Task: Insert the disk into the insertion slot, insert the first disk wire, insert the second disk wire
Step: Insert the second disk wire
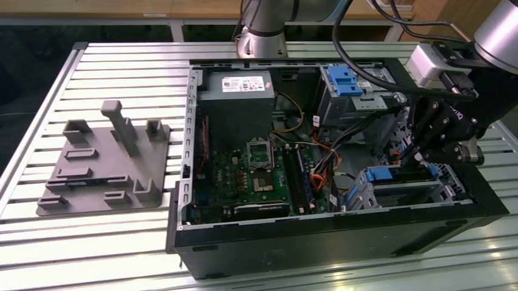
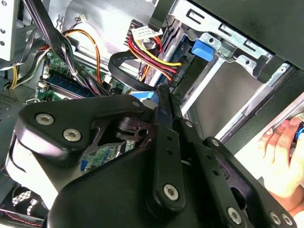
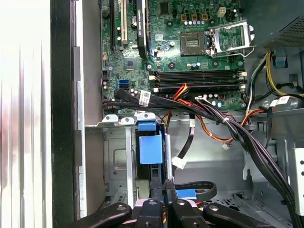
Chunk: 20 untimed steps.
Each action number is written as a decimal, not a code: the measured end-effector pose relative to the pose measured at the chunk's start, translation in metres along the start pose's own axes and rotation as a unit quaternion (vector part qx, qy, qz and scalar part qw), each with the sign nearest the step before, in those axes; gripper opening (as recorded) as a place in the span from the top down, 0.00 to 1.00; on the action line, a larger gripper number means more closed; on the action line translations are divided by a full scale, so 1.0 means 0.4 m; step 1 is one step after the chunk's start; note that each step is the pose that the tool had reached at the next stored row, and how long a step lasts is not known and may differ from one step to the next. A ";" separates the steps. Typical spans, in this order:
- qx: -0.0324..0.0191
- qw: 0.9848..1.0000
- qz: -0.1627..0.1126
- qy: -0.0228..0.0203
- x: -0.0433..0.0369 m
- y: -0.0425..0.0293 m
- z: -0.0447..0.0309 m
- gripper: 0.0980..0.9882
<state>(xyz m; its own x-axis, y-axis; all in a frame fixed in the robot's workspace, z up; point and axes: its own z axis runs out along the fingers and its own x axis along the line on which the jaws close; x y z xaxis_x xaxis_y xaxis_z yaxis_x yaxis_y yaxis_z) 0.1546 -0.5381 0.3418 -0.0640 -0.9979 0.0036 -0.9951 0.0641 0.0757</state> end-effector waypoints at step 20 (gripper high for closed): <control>-0.001 1.000 0.000 0.000 0.006 -0.004 0.004 0.95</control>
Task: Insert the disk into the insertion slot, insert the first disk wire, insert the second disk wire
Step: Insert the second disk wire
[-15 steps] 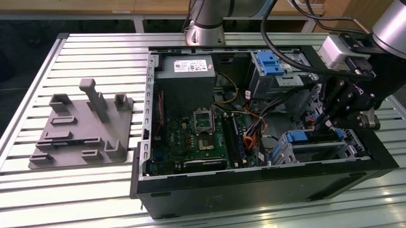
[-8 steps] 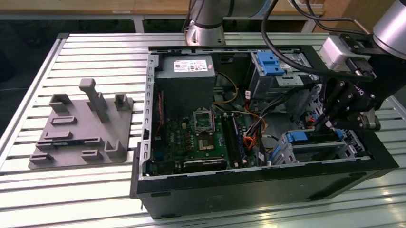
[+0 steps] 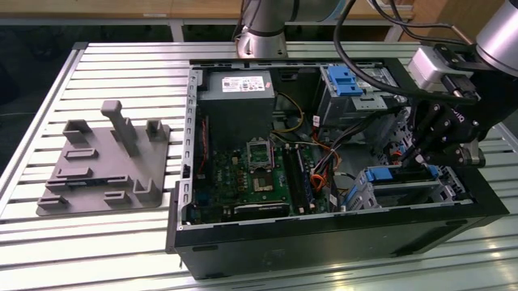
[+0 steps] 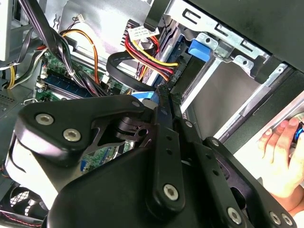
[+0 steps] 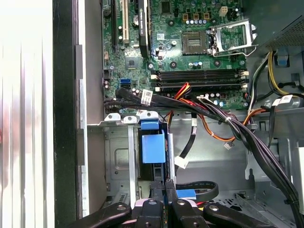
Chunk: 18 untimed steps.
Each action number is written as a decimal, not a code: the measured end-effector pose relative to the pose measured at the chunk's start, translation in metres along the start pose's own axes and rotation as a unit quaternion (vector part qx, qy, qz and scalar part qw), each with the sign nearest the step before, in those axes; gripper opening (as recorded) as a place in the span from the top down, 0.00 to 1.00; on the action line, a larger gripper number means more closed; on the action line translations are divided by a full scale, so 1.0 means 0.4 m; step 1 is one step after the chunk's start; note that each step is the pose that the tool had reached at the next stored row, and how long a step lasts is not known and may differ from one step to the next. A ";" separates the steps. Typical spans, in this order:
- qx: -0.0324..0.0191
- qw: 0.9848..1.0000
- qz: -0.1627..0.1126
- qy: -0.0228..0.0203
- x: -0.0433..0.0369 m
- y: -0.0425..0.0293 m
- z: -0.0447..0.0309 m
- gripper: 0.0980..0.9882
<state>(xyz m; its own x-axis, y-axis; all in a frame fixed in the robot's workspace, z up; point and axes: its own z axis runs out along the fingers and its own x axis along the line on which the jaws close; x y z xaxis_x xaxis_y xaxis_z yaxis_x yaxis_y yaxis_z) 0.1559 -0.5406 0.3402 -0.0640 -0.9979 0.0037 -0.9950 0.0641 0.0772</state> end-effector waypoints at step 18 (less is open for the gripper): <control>0.000 1.000 0.000 0.001 0.000 -0.001 0.009 0.95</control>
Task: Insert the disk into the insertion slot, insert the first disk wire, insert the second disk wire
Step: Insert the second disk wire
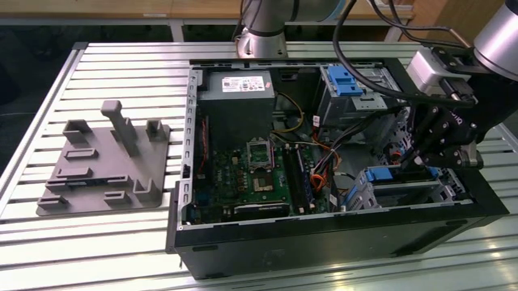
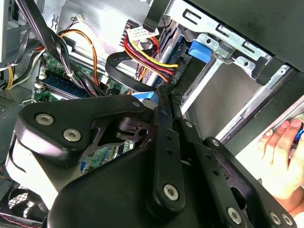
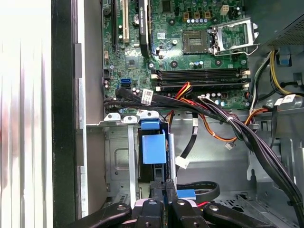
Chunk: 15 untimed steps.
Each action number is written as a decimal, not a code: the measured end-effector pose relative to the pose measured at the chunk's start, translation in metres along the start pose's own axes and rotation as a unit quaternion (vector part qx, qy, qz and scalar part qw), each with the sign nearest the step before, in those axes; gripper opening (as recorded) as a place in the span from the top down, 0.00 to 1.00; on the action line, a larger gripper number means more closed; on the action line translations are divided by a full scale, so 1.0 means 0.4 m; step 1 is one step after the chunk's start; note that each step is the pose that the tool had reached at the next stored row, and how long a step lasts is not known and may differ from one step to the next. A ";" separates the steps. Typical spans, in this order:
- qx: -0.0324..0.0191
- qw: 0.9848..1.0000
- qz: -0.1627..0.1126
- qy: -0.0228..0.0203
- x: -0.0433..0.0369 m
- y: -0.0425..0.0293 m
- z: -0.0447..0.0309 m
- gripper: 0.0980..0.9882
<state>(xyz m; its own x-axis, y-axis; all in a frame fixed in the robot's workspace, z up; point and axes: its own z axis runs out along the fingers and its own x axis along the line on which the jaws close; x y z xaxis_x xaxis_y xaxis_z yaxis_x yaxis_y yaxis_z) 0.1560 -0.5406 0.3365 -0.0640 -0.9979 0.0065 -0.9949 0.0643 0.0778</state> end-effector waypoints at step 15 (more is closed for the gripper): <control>-0.001 1.000 0.000 0.001 0.000 -0.003 0.008 0.95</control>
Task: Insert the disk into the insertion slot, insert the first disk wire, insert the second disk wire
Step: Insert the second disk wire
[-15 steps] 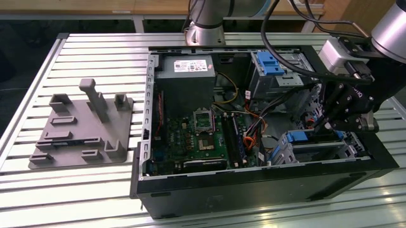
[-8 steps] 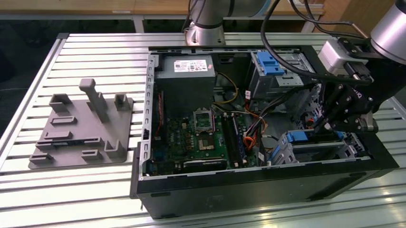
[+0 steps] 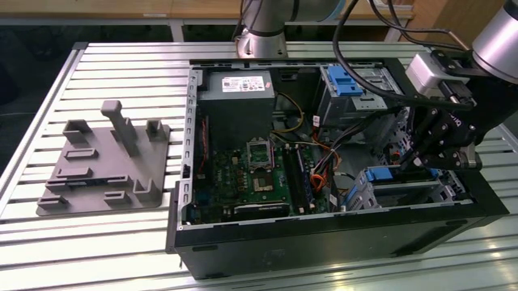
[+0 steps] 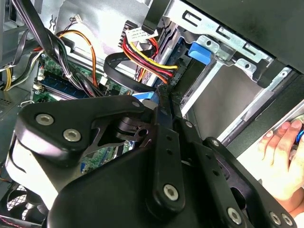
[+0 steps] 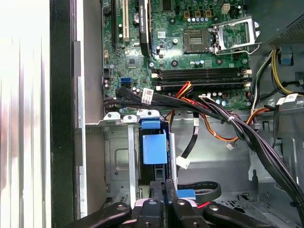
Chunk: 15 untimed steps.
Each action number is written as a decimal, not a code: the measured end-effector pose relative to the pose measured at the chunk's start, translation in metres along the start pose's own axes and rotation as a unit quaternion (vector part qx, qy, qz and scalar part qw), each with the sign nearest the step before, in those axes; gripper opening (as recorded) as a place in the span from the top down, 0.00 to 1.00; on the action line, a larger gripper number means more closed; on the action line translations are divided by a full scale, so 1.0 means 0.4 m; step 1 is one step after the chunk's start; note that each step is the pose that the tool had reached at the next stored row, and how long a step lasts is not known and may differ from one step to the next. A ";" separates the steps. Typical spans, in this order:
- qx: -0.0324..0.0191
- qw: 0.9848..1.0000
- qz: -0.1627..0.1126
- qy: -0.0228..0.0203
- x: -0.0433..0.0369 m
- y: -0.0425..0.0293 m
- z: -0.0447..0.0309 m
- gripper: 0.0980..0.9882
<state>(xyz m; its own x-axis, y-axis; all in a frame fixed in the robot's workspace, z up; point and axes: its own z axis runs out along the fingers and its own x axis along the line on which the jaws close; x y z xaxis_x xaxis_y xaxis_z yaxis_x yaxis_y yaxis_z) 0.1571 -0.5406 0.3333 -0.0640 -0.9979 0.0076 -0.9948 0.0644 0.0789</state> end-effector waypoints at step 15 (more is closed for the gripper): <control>0.000 1.000 0.000 -0.001 0.000 -0.002 0.017 0.88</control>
<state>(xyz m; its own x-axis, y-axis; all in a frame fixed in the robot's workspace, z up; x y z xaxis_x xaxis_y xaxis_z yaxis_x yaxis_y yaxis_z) 0.1572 -0.5405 0.3266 -0.0636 -0.9980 0.0058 -0.9948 0.0639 0.0789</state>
